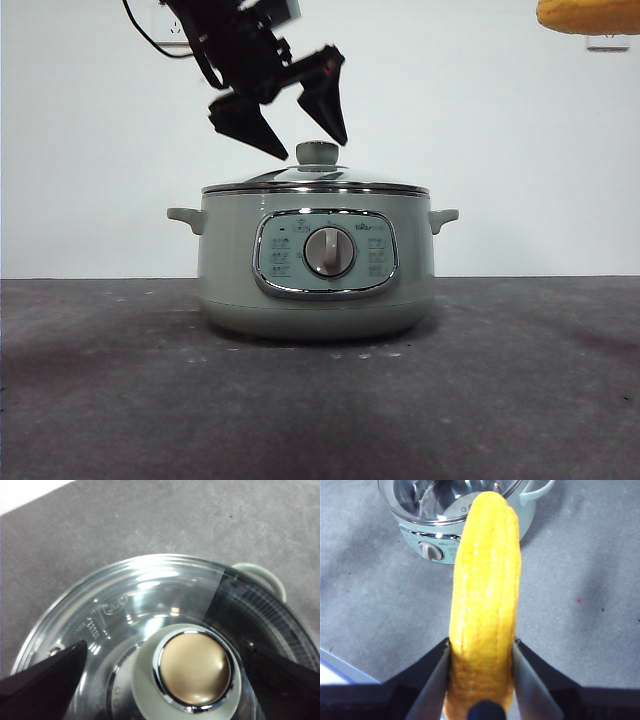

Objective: Pick up the corn,open the lid,put the corn in the pot,close the lid

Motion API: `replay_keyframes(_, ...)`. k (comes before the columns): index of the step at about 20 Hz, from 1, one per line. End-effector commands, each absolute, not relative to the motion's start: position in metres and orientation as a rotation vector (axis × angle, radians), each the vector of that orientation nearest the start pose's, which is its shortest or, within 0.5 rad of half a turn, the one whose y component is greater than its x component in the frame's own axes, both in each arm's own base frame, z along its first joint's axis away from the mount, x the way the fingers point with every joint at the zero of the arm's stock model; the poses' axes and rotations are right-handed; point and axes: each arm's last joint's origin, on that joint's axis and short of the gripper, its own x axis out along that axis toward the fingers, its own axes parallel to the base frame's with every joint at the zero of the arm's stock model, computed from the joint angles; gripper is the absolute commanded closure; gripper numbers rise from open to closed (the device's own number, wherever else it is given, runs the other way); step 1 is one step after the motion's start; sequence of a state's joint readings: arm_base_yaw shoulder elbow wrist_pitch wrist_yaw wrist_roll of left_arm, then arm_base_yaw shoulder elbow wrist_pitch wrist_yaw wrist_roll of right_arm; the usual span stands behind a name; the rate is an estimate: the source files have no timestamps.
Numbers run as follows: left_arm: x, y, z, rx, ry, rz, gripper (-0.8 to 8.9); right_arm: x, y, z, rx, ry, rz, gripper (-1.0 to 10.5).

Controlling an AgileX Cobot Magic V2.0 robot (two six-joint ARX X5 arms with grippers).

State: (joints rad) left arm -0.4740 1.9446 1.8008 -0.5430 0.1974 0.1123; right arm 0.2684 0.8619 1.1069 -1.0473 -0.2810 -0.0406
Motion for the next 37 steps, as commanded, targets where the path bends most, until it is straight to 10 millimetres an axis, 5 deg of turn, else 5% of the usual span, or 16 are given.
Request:
replay_keyframes(1,0.393,-0.213,0.304,0.211,0.671,-0.677,2.20,0.130,0.044,0.354,-0.029,0.791,0.539,9.6)
replay_keyframes(4,0.392,-0.215,0.303,0.210,0.671,-0.680,2.63,0.131,0.044,0.354,-0.041,0.787,0.540,9.6)
replay_keyframes(7,0.390,-0.215,0.301,0.196,0.712,-0.677,5.35,0.131,0.044,0.354,-0.045,0.781,0.542,9.6)
replay_keyframes(14,0.387,-0.216,0.299,0.190,0.741,-0.685,8.22,0.132,0.045,0.355,-0.045,0.766,0.542,9.6)
replay_keyframes(23,0.378,-0.214,0.317,0.169,0.705,-0.710,8.22,0.133,0.045,0.355,-0.045,0.766,0.542,9.6)
replay_keyframes(31,0.344,-0.179,0.390,0.135,0.521,-0.684,8.22,0.144,0.048,0.355,-0.036,0.749,0.543,9.6)
replay_keyframes(37,0.292,-0.136,0.451,0.119,0.377,-0.642,8.22,0.179,0.061,0.353,0.039,0.683,0.631,9.6)
